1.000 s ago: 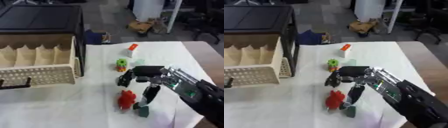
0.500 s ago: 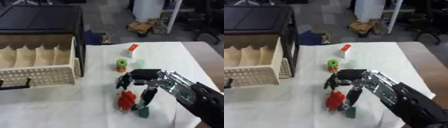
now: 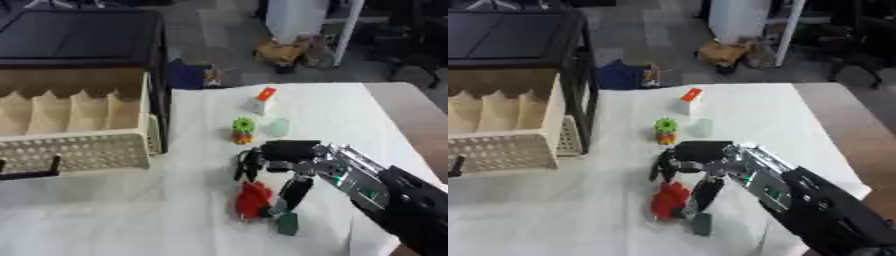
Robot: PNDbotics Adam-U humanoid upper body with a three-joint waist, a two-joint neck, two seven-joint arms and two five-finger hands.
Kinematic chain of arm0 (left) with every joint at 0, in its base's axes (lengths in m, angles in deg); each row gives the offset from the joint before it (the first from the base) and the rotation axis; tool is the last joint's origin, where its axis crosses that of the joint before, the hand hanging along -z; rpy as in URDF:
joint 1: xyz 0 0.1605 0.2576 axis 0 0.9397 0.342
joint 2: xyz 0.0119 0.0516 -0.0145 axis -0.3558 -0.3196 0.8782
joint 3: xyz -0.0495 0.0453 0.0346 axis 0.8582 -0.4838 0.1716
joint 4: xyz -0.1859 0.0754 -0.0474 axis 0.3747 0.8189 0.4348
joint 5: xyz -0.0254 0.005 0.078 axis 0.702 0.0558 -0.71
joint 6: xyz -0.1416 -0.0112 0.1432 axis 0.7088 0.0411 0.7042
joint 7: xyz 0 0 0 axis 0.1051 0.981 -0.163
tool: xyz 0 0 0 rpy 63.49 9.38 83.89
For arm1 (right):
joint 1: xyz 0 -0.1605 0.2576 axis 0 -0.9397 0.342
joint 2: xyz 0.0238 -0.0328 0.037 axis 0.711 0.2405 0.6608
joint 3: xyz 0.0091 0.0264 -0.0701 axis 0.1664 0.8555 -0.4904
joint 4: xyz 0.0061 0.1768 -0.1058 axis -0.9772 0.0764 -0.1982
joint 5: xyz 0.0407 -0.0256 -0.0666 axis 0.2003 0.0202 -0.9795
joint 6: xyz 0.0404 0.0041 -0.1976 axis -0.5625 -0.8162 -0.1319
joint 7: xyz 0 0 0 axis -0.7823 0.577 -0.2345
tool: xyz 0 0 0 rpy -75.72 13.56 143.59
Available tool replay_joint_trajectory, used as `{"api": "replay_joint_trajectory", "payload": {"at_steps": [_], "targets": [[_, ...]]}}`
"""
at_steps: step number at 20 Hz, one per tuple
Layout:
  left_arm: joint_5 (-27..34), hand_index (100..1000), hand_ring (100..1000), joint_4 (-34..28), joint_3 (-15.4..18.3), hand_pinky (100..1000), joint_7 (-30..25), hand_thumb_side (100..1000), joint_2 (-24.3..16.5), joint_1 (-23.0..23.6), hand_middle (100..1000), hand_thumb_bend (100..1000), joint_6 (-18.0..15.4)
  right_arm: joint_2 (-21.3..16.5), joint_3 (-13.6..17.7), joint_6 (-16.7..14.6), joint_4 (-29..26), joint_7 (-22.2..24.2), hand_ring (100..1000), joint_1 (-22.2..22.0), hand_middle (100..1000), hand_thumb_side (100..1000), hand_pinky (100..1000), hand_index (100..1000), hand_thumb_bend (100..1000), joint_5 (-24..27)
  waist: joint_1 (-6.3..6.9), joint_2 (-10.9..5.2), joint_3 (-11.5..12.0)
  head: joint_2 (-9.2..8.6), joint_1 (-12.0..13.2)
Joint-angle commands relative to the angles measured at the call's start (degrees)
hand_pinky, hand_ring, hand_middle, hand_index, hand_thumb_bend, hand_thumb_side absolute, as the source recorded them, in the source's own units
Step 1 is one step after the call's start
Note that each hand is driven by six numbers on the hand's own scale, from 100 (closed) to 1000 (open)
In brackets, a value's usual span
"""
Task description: Pick up objects from table and place into drawer.
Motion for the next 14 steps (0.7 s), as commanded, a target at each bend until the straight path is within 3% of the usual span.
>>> {"api": "replay_joint_trajectory", "payload": {"at_steps": [1,9,14], "targets": [[0.22,833,477,-0.71,0.61,545,-0.12,1000,-0.36,-0.34,578,100,0.07,-1.24,0.22,-0.10,-0.15,-0.13,629,0.76,537,233,617,793,471,-0.21,-0.01,-0.80,0.11,-0.59,-0.27],[0.27,833,476,-0.71,0.61,546,-0.15,1000,-0.21,-0.26,577,100,0.17,-1.26,-0.24,-1.22,0.31,0.87,667,0.73,570,217,644,795,388,-1.76,-0.10,-0.76,0.31,-0.51,-0.43],[0.35,832,476,-0.71,0.57,540,-0.20,1000,-0.08,-0.20,577,100,0.25,-1.20,-0.62,-1.79,1.16,0.93,647,0.73,554,211,629,786,386,-2.81,-0.13,-0.67,0.40,-0.53,-0.50]]}}
